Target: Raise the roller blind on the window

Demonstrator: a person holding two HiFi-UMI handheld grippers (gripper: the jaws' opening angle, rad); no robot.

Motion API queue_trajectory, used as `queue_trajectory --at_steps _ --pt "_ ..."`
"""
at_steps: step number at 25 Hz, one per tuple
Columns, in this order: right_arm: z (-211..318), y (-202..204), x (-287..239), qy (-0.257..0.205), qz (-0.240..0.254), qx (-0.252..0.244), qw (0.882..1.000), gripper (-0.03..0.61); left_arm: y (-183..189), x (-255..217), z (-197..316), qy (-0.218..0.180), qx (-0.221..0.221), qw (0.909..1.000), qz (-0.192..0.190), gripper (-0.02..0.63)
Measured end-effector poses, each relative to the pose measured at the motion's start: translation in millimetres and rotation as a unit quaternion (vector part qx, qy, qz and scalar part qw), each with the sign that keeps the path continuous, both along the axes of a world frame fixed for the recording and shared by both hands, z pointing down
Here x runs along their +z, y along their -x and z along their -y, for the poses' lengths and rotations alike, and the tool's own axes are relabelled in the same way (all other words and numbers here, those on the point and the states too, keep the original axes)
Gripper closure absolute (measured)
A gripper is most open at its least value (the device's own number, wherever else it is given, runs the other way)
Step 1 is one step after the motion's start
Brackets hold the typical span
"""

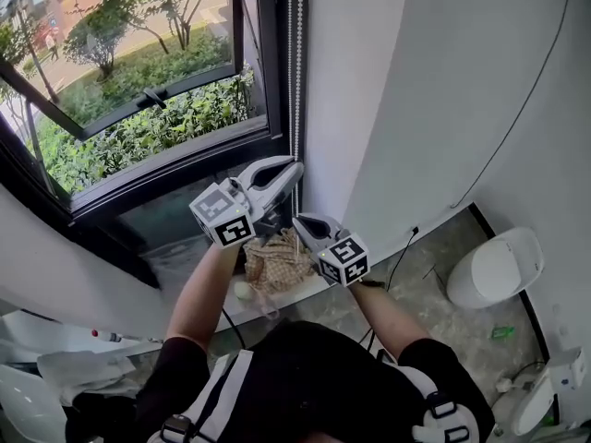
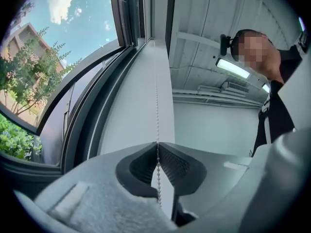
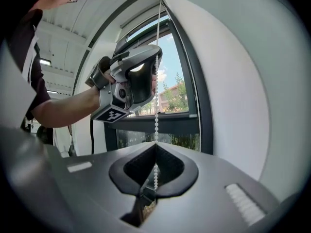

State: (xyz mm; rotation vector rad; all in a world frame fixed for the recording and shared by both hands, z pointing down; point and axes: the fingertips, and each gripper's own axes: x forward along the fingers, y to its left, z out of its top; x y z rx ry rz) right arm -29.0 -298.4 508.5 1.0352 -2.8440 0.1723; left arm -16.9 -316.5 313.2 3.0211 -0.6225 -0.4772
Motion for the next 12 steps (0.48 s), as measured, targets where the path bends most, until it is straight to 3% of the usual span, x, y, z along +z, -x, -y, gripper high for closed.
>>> queue_trajectory --at_steps 4,7,9,12 --pt "-10.0 2.7 72.2 0.08 -0.073 -0.013 0.994 0.572 -1.5 83.3 4.6 0.05 -0.016 0.9978 0.039 0.607" --pt "-23.0 -1.1 101.0 0.103 -0.097 -0.018 0.99 0.569 5.7 117.5 -0.6 0.092 -0.016 0.9956 -0.003 0.607" --pt "-28.2 -3.6 98.6 0.097 -0.083 -0.017 0.992 0.561 9.9 116.5 -3.5 0.091 -0.023 0.9955 -0.014 0.607" --pt "-26.5 -3.1 73.1 0.069 -0.048 -0.015 0.996 0.501 7.8 110.6 -6.1 0.053 -0.042 0.9974 0.025 0.606"
